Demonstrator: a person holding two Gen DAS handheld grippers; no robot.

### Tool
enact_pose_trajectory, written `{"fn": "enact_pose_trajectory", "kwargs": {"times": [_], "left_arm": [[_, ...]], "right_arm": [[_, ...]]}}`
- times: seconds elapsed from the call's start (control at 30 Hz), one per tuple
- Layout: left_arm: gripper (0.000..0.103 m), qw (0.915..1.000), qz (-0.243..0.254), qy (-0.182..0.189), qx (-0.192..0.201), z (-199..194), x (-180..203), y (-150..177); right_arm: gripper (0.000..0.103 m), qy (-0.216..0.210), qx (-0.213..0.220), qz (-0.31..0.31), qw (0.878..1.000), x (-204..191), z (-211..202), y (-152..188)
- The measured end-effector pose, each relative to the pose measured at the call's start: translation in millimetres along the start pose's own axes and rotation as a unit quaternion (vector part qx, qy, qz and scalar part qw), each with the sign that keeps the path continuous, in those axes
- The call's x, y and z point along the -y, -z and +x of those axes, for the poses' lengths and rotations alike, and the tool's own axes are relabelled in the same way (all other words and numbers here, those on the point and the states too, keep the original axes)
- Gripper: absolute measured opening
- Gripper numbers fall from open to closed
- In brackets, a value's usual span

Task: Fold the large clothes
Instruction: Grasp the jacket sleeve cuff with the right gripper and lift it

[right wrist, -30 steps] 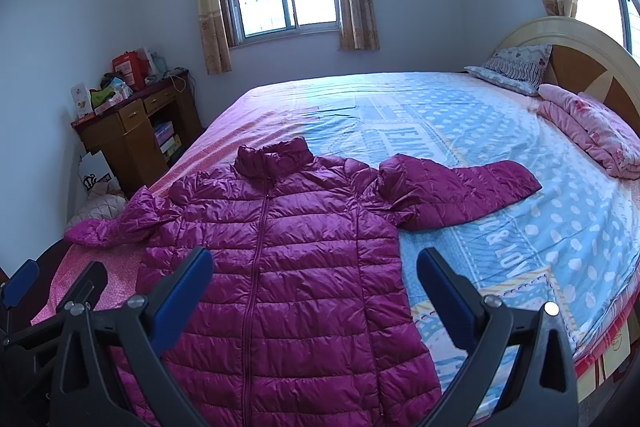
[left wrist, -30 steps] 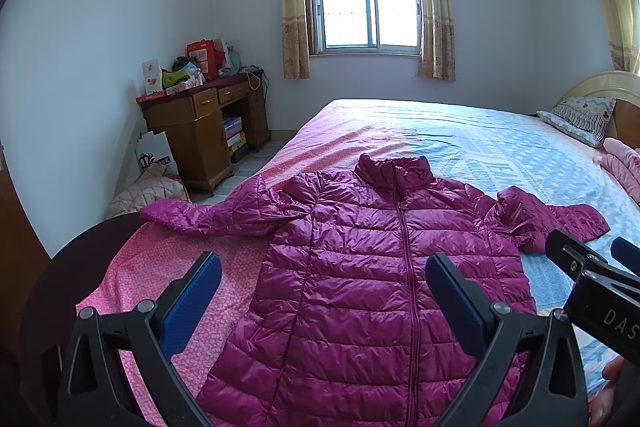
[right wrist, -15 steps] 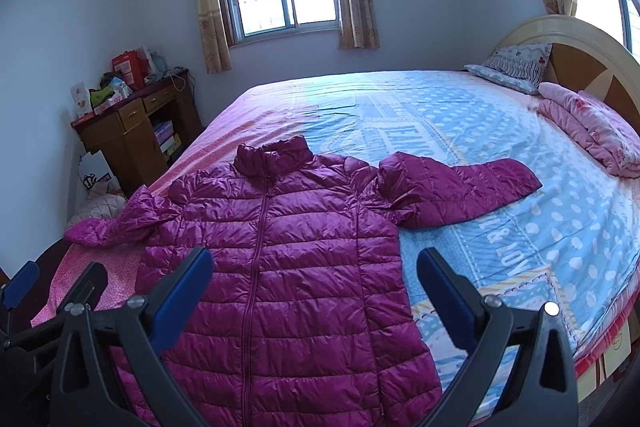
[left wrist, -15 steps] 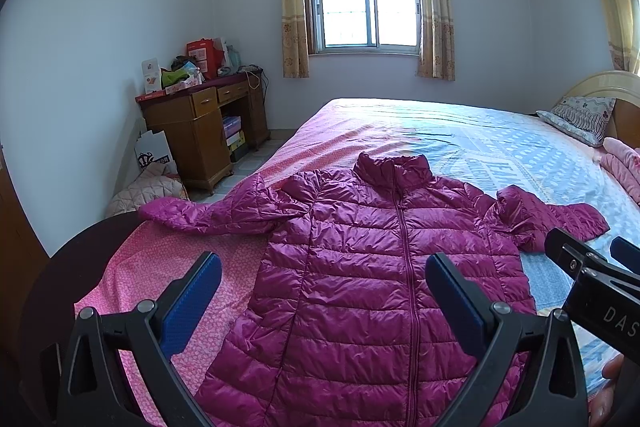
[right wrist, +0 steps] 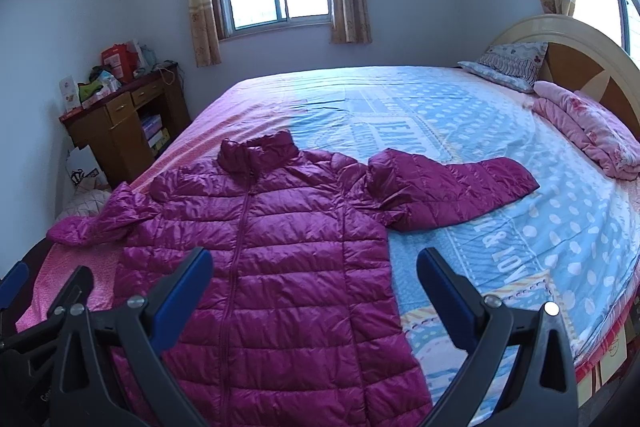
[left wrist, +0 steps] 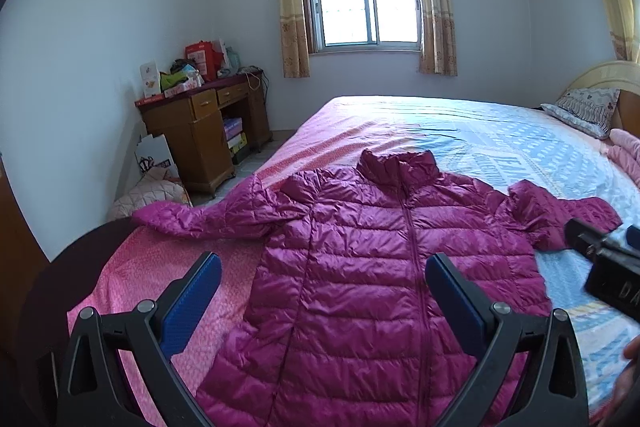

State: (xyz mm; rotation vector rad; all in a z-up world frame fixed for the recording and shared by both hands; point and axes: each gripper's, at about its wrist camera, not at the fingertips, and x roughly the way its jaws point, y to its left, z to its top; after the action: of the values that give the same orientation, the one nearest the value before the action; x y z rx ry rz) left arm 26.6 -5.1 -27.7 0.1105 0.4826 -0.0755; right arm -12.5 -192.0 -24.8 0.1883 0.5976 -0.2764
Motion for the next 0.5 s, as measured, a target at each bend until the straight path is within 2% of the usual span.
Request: {"fn": "enact_pose_trajectory", "kwargs": {"times": [0.17,0.43,0.5], "left_arm": [[0.102,0.9997,0.002,-0.013,-0.021,50.5,-2.6,-10.7],[0.102,0.9983,0.013,-0.045,-0.036,137.8,-16.2,-20.1],[0.102,0.9976,0.016,-0.054,-0.041,158.4,-16.5,-17.6]], "right_arm": [[0.103,0.033,0.002,0.009,0.999,23.0,29.3,-13.9],[0.103,0.119,-0.025,0.029,0.992,95.9,99.6,-35.7],[0.098,0.137,-0.037,0.031,0.989,118.5,119.7,-38.0]]}}
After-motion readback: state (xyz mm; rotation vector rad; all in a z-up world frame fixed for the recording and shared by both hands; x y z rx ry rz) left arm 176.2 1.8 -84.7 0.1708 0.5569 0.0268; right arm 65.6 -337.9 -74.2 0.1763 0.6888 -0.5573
